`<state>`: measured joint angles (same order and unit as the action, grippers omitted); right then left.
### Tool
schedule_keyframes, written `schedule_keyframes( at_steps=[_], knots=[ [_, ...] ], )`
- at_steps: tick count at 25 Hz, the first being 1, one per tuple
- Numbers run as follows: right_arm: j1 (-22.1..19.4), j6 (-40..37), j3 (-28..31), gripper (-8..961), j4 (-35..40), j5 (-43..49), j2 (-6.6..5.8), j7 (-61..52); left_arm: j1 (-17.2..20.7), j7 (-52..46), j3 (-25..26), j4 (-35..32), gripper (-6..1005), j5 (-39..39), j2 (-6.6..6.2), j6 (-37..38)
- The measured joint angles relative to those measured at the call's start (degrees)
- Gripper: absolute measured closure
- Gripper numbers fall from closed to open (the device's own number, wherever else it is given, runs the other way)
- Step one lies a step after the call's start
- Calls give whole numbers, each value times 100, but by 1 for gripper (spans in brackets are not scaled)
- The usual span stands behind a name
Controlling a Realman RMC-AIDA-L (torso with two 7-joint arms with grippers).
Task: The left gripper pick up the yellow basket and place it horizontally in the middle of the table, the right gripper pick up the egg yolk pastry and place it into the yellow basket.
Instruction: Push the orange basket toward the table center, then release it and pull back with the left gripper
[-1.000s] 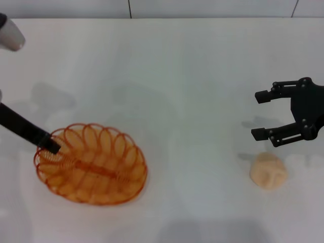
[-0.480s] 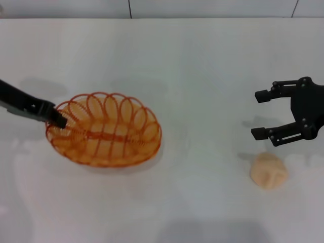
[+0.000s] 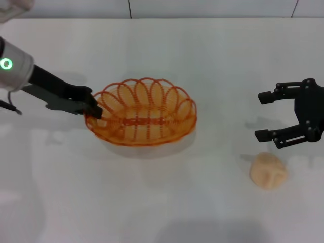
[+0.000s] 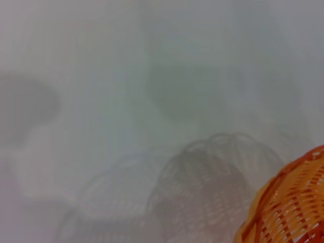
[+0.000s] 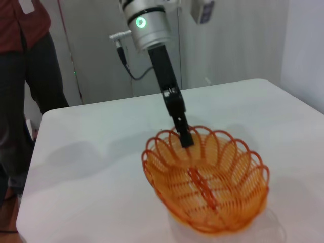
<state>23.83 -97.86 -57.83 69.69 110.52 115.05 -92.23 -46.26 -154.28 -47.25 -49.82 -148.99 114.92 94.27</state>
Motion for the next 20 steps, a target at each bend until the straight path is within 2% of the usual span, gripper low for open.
schedule_keyframes(
  at_steps=[10,20],
  knots=[
    [-10,-94,-7,97,1,-5,8,158,-386,-208,-387,677,872,-30,104,-592],
    [-34,-137,-9,97,5,-5,-5,257,-486,-331,-392,1021,850,-50,243,-1147]
  ],
)
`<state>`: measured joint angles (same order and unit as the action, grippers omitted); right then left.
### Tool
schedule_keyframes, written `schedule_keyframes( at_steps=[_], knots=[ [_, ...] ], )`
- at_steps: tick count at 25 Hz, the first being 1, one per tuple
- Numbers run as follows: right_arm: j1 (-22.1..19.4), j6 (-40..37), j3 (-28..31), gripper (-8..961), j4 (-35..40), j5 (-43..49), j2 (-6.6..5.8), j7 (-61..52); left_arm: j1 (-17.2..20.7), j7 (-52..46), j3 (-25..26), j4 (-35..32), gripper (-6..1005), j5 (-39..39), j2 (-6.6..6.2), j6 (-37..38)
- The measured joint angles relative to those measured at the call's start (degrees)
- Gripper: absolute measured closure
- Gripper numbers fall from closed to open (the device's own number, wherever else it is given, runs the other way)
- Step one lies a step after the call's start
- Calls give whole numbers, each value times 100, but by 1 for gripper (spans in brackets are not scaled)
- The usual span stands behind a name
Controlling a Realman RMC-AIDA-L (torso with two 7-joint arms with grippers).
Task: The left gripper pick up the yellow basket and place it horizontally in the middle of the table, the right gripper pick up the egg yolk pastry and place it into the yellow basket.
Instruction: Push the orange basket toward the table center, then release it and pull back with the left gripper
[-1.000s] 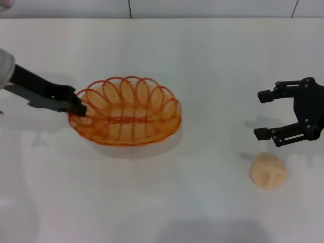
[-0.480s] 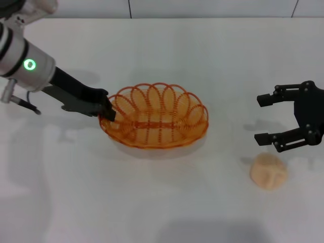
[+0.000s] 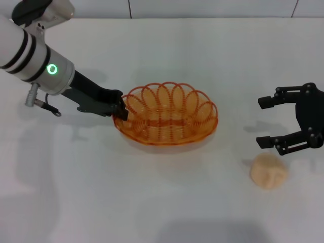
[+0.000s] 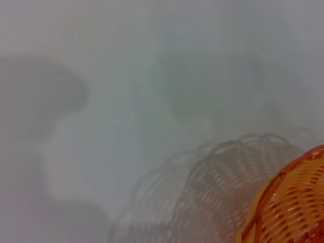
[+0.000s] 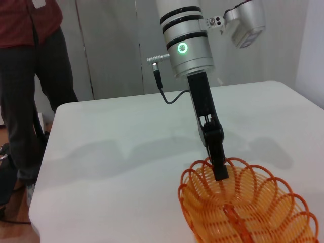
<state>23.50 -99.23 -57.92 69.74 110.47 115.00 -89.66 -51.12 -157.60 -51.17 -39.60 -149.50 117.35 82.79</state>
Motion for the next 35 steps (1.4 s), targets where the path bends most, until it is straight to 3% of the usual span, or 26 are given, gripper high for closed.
schedule_keyframes(
  at_steps=[14,35],
  knots=[
    [-59,-70,0,97,13,16,-22,91,-48,16,2,146,821,21,141,-263],
    [-106,-70,0,97,22,17,-4,89,-7,97,-205,341,776,63,156,-291]
  ],
)
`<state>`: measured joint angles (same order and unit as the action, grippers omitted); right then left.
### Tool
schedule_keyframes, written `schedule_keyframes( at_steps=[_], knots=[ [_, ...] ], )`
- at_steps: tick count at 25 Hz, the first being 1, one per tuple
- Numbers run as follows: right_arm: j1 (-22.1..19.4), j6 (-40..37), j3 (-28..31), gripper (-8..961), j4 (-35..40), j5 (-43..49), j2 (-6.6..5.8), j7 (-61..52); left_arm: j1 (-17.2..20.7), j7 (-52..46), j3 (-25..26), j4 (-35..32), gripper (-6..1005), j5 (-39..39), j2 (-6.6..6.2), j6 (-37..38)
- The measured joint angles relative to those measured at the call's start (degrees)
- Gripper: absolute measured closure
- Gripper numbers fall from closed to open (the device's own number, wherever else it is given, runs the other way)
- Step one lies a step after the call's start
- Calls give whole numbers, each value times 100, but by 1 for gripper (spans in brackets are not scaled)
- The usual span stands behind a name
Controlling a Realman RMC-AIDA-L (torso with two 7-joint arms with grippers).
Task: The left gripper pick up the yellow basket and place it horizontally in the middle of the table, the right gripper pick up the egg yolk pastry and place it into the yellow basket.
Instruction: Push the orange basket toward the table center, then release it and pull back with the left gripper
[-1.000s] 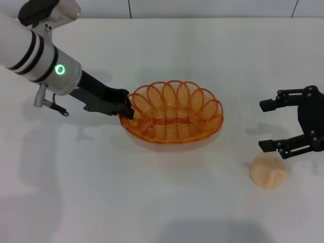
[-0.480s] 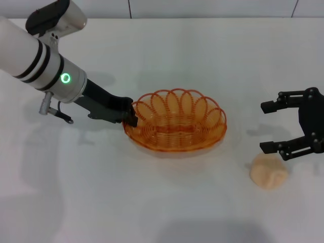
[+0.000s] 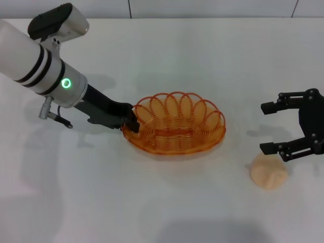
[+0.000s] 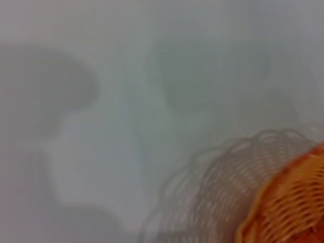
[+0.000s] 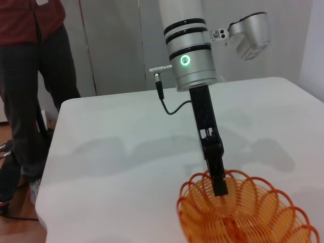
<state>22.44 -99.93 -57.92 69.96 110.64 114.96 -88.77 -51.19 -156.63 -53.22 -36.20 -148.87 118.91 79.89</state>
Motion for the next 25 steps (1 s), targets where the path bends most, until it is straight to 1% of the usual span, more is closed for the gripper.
schedule_keyframes(
  at_steps=[4,8,10,15,17,19,23,25],
  knots=[
    [-83,0,0,97,86,-9,-7,0,2,26,1,-26,768,102,1,1],
    [-155,-4,33,97,180,-8,-10,0,78,141,3,-192,684,374,-5,12],
    [-159,-18,50,97,187,-8,-2,0,186,254,5,-356,642,507,-21,54],
    [-161,-18,61,98,195,-9,-8,-4,306,433,-4,-759,537,571,0,156],
    [-161,-14,64,98,195,-11,-4,-14,462,532,-5,-1093,324,610,9,145],
    [-161,7,67,98,183,-12,0,-23,661,699,5,-1443,251,765,14,64],
    [-161,34,70,98,153,9,9,-50,1208,1331,26,-2055,106,1547,8,-240],
    [-161,65,70,98,145,45,20,-93,1412,1697,33,-2205,108,1954,-1,-327]
  ],
)
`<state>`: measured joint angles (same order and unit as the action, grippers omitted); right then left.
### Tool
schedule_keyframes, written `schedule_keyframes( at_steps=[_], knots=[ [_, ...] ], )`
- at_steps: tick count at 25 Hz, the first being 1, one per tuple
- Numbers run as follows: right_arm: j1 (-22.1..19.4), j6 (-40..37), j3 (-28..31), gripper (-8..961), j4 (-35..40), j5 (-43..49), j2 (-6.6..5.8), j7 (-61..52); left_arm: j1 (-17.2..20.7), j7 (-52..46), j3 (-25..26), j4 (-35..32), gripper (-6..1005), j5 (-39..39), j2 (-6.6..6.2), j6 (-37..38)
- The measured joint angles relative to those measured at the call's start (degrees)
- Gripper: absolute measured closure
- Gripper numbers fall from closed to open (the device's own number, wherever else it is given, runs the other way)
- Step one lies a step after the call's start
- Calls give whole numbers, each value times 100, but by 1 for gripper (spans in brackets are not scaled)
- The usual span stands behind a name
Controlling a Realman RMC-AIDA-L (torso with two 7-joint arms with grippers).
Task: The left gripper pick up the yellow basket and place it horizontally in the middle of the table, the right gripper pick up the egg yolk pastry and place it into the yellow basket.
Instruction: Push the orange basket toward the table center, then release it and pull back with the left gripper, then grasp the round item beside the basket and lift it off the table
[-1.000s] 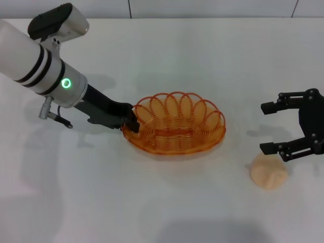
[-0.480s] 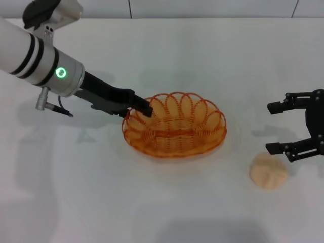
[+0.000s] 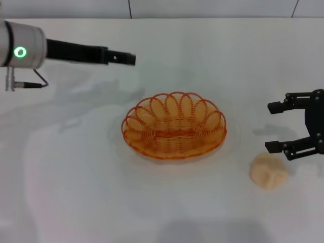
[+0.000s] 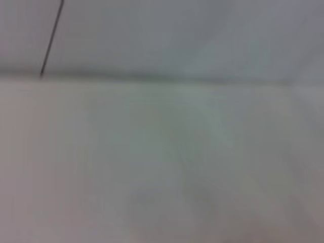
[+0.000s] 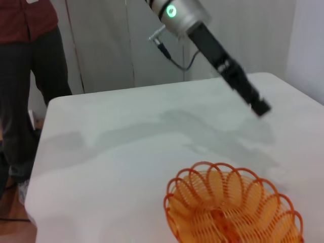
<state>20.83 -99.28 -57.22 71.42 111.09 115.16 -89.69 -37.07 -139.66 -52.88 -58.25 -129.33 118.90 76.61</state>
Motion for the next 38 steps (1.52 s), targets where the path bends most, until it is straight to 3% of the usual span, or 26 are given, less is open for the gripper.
schedule_keyframes(
  at_steps=[6,17,24,28,38],
  knots=[
    [16,217,-65,98,-5,155,3,-302,379,1439,16,-67,111,1105,-68,242],
    [62,1045,-966,98,-55,701,17,-955,456,2986,11,-46,111,1131,-203,1531],
    [6,1248,-1489,98,-7,708,25,-1249,610,3200,88,-81,111,1179,-292,1879],
    [-48,1220,-1514,182,44,724,20,-1283,635,3243,324,-56,111,1189,-310,1924],
    [-114,1213,-1524,199,57,1169,5,-1468,648,3217,384,-44,111,1219,-245,1952]
  ],
)
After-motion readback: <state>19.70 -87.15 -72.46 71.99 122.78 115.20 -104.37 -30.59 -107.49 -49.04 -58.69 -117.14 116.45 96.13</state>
